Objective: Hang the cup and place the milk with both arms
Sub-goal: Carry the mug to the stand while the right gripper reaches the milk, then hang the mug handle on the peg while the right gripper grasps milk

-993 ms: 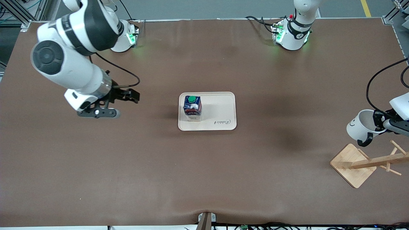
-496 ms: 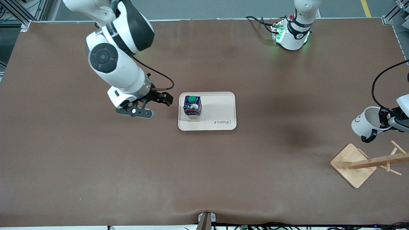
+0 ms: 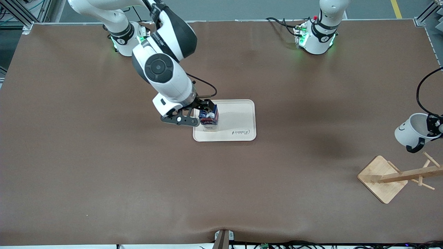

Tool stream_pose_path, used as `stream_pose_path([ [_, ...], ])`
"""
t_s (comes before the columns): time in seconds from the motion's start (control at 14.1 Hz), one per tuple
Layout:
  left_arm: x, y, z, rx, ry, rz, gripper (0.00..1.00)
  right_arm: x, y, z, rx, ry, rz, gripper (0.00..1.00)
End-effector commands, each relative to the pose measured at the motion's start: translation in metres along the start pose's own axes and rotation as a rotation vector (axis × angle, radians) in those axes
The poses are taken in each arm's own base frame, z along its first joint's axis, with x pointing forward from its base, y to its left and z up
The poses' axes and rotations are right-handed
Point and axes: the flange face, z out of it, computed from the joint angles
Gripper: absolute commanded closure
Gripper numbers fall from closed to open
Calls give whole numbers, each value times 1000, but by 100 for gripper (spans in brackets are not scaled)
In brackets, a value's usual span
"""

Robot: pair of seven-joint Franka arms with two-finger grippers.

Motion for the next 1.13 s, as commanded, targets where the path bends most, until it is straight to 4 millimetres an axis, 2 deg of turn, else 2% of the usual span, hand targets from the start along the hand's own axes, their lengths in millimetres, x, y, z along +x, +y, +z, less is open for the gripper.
stream_pose_path([
  [0.0, 2, -14, -2, -26, 28, 16, 100, 3, -14, 5, 8, -6, 44, 0],
  [0.28, -7, -36, 11, -42, 42, 17, 100, -3, -28, 29, -8, 28, 9, 0],
  [0.5, -6, -42, 13, -46, 54, 27, 100, -2, -29, 42, -38, 37, 13, 0],
  [0.71, -8, -51, 24, -60, 63, 22, 100, -1, -26, 52, -64, 36, 10, 0],
  [0.78, -9, -53, 30, -69, 61, 20, 100, -2, -27, 55, -67, 34, 15, 0],
  [1.06, -12, -60, 31, -71, 73, 19, 100, -6, -37, 74, -61, 38, 16, 0],
])
